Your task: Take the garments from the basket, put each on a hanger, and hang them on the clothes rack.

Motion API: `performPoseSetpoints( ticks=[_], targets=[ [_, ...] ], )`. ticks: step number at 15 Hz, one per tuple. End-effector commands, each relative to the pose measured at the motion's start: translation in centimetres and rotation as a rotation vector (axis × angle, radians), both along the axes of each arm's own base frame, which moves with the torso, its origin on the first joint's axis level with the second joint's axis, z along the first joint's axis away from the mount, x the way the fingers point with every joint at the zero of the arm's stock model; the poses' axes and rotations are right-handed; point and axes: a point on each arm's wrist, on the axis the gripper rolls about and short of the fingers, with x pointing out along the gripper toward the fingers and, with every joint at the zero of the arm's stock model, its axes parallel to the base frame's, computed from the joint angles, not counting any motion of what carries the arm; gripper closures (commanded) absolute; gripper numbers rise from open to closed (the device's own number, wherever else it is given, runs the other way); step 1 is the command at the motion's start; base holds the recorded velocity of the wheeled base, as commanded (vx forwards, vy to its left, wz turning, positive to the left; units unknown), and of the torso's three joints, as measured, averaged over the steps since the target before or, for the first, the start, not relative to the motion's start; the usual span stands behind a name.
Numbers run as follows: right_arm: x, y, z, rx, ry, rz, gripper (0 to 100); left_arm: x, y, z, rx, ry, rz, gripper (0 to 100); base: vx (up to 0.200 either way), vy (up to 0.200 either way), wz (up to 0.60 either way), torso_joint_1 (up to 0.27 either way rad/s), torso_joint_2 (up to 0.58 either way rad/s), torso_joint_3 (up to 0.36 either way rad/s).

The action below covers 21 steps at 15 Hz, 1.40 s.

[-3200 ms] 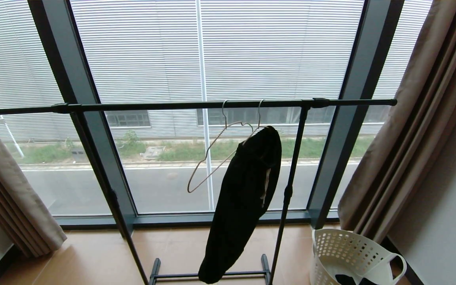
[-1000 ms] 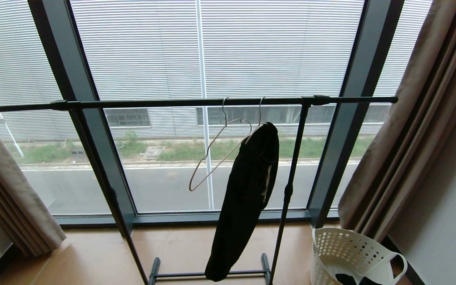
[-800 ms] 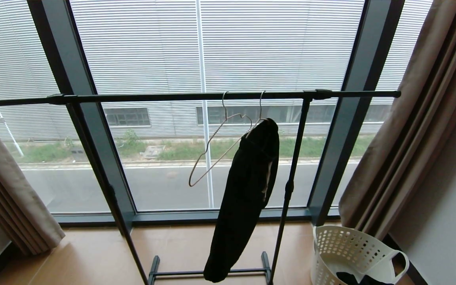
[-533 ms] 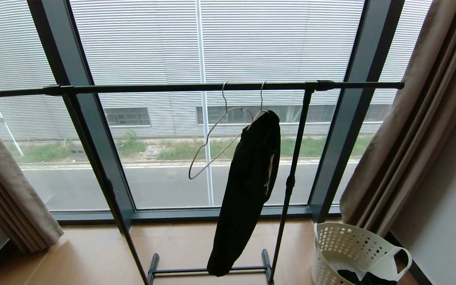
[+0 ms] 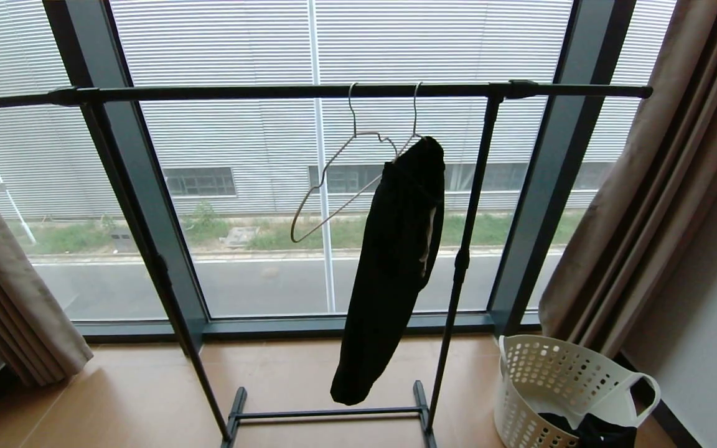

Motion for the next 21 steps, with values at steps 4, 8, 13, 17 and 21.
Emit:
performPoseSetpoints(
  ticks=[4,8,13,17,21],
  targets=[
    [0.01,0.0,0.01,0.001,0.0,0.0,0,0.01,0.0,0.0,0.0,0.002,0.0,0,0.0,0.0,0.0,-0.193,0.52,0.325],
    [0.01,0.0,0.01,0.001,0.0,0.0,0,0.01,0.0,0.0,0.0,0.002,0.0,0,0.0,0.0,0.0,-0.159,0.5,0.327],
    [0.01,0.0,0.01,0.001,0.0,0.0,0,0.01,0.0,0.0,0.0,0.002,0.002,0,0.0,0.0,0.0,-0.124,0.48,0.339],
    [0.01,0.0,0.01,0.001,0.0,0.0,0,0.01,0.0,0.0,-0.002,0.002,0.002,0,0.0,0.0,0.0,-0.068,0.4,0.32],
    [0.01,0.0,0.01,0.001,0.0,0.0,0,0.01,0.01,0.0,-0.002,0.002,0.004,0,0.0,0.0,-0.15,-0.01,0.08,0.066]
  ],
)
